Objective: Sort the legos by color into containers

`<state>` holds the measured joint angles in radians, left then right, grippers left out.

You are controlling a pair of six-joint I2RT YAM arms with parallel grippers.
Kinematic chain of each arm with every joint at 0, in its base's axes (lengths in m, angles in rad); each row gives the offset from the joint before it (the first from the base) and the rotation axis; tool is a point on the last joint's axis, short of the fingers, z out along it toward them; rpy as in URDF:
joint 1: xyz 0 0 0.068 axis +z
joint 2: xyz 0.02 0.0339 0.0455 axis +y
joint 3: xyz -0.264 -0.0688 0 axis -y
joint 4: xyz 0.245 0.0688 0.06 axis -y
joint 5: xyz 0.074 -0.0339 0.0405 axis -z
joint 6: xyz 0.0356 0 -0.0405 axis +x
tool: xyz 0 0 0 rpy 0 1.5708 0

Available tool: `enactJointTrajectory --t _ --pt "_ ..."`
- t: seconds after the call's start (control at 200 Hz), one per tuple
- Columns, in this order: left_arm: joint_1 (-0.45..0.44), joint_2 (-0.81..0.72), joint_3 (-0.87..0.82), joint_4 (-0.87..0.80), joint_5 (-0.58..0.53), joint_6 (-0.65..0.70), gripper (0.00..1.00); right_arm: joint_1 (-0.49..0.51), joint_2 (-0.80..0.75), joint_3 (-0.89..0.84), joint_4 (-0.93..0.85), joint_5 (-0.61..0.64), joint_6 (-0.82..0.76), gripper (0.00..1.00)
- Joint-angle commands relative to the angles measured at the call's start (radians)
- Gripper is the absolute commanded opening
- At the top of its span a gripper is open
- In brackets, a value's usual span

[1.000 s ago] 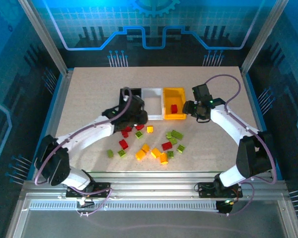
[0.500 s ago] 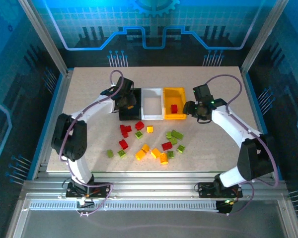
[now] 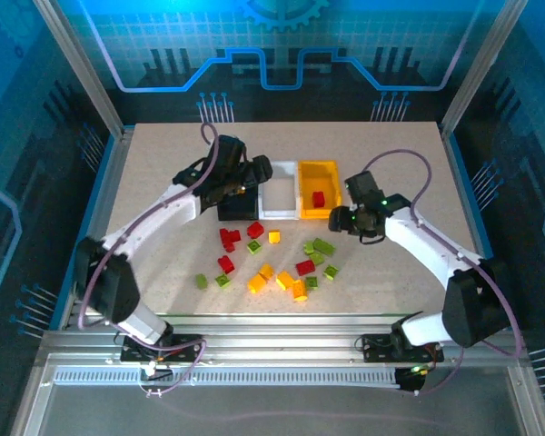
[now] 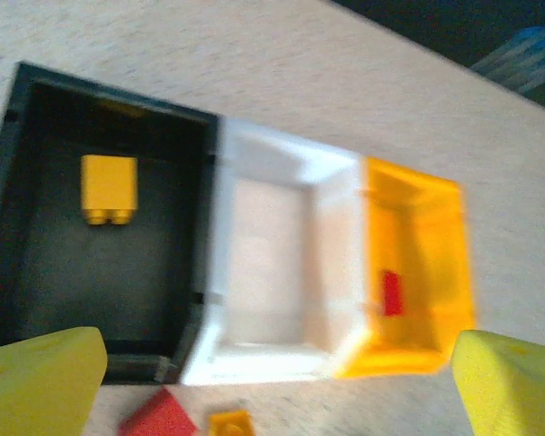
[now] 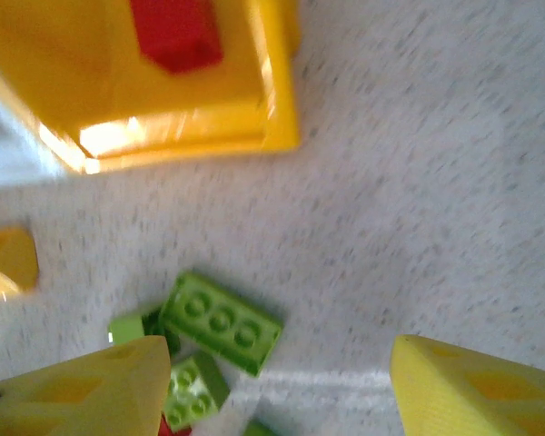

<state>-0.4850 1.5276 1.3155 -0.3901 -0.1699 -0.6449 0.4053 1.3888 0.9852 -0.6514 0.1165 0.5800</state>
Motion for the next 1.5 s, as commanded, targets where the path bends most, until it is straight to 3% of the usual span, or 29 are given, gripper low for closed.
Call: enactJointTrajectory --t 0.0,0.28,0.64,0.921,1.121,1.496 --pt "-0.047 -0.1 -0.093 0.01 0.04 0.03 0.99 0.063 -0.042 -0.059 -0.101 -0.029 -0.028 0.64" --pt "-0.083 -0.254 -0.313 0.028 0.041 -0.017 0.99 0.199 -0.012 -0.157 -0.107 -0.063 -0.008 0.69" --pt "-0.084 -0.279 -0.361 0.013 0.024 -0.019 0.99 0.262 0.151 -0.116 -0.062 0.048 0.042 0.69" --pt "-0.082 -0.279 -0.373 0.009 0.01 -0.012 0.99 0.235 0.182 -0.135 -0.04 0.078 0.055 0.59" --pt "-0.082 -0.266 -0.37 0.008 0.015 -0.016 0.99 0.221 0.17 -0.149 -0.024 0.067 0.045 0.45" --pt "-0.082 -0.283 -0.381 -0.014 -0.01 -0.031 0.99 0.214 -0.001 -0.087 -0.092 0.077 -0.013 0.27"
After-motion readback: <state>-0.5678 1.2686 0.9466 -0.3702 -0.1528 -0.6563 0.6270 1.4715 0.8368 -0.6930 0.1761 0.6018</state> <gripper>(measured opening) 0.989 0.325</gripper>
